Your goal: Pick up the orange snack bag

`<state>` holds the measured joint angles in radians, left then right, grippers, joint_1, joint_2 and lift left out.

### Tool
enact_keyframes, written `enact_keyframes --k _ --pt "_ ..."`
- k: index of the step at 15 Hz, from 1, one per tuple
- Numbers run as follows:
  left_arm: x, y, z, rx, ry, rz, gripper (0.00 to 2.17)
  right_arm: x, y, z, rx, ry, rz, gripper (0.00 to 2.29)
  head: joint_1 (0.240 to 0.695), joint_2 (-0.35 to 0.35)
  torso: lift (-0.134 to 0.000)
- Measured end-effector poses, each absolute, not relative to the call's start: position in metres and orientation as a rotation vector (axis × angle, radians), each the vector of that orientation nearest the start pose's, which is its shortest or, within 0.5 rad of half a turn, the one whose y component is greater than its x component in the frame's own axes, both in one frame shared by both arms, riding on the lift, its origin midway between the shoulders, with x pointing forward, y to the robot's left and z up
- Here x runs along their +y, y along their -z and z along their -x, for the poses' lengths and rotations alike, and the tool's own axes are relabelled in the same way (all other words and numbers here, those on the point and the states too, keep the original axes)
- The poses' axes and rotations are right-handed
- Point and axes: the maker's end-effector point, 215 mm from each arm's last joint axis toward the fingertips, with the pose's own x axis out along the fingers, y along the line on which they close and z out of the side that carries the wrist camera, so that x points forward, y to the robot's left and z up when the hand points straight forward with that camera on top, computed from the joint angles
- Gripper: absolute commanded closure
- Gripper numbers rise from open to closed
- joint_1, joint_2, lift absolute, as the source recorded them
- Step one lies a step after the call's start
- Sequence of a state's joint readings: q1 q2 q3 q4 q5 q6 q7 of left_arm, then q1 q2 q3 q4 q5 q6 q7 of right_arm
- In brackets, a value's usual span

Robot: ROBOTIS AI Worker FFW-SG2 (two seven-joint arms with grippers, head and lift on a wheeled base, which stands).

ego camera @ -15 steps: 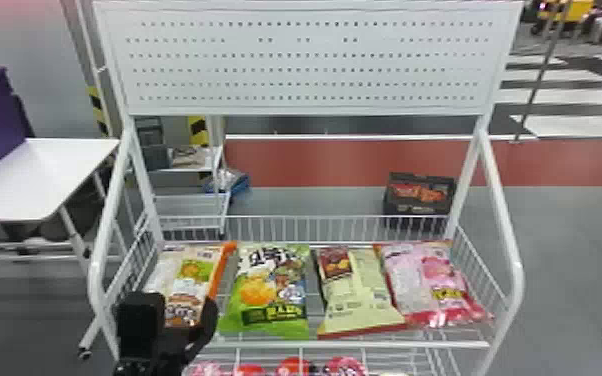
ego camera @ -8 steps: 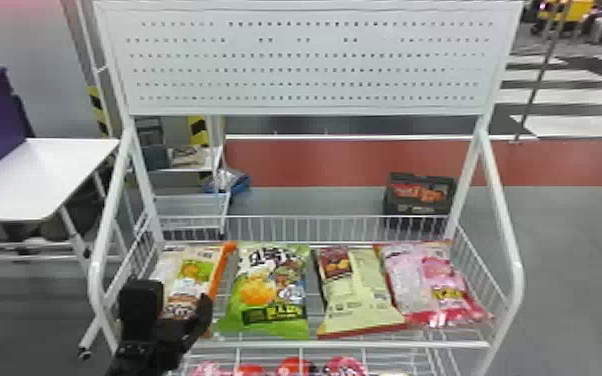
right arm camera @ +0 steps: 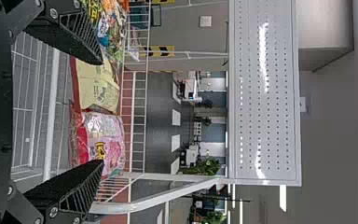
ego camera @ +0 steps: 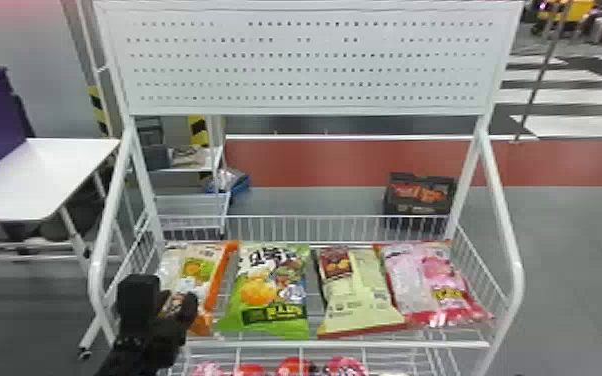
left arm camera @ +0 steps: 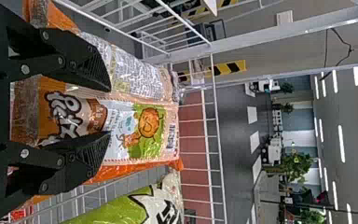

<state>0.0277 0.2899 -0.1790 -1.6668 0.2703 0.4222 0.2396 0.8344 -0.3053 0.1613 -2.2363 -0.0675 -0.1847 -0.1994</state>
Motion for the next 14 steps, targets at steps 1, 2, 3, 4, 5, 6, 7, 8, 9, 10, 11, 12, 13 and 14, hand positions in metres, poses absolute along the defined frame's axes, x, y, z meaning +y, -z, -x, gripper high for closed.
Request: enact_keyframes --k 1,2,3,4,5,6,7,8,9,10,11,12,13,14 --pt "0.267 0.446 -0.559 0.399 -0.053 -0.099 1.36 -0.186 0.321 -0.340 0.017 -0.121 0.020 0.14 0.499 0.000 0.000" --pt "0.268 0.446 -0.557 0.399 -0.058 -0.099 1.36 -0.186 0.321 -0.340 0.017 -0.121 0.020 0.14 0.499 0.000 0.000" --pt "0.269 0.446 -0.556 0.400 -0.059 -0.098 1.36 -0.186 0.322 -0.341 0.016 -0.121 0.020 0.14 0.499 0.000 0.000" --pt "0.270 0.447 -0.555 0.401 -0.061 -0.098 1.36 -0.186 0.322 -0.341 0.016 -0.121 0.020 0.14 0.499 0.000 0.000" --pt "0.271 0.447 -0.554 0.401 -0.063 -0.097 1.36 -0.187 0.322 -0.341 0.016 -0.120 0.020 0.14 0.499 0.000 0.000" --pt "0.271 0.446 -0.553 0.399 -0.063 -0.096 1.36 -0.187 0.322 -0.342 0.016 -0.120 0.019 0.14 0.499 0.000 0.000" --pt "0.270 0.443 -0.553 0.391 -0.062 -0.093 1.36 -0.187 0.323 -0.342 0.017 -0.120 0.019 0.14 0.499 0.000 0.000" --pt "0.269 0.439 -0.552 0.383 -0.060 -0.091 1.36 -0.187 0.323 -0.342 0.017 -0.121 0.019 0.14 0.499 0.000 0.000" --pt "0.267 0.436 -0.551 0.375 -0.057 -0.088 1.36 -0.187 0.323 -0.342 0.018 -0.121 0.019 0.14 0.499 0.000 0.000" --pt "0.265 0.432 -0.550 0.367 -0.053 -0.085 1.36 -0.186 0.323 -0.342 0.018 -0.121 0.019 0.14 0.499 0.000 0.000" --pt "0.262 0.428 -0.550 0.360 -0.050 -0.080 1.36 -0.186 0.323 -0.342 0.017 -0.122 0.019 0.14 0.499 0.000 0.000" --pt "0.261 0.423 -0.549 0.352 -0.047 -0.068 1.36 -0.186 0.323 -0.342 0.016 -0.121 0.018 0.14 0.499 0.000 0.000" --pt "0.260 0.416 -0.546 0.341 -0.044 -0.049 1.36 -0.187 0.323 -0.342 0.016 -0.121 0.018 0.14 0.499 0.000 0.000" --pt "0.258 0.408 -0.541 0.326 -0.039 -0.032 1.36 -0.187 0.323 -0.342 0.016 -0.121 0.018 0.14 0.499 0.000 0.000"
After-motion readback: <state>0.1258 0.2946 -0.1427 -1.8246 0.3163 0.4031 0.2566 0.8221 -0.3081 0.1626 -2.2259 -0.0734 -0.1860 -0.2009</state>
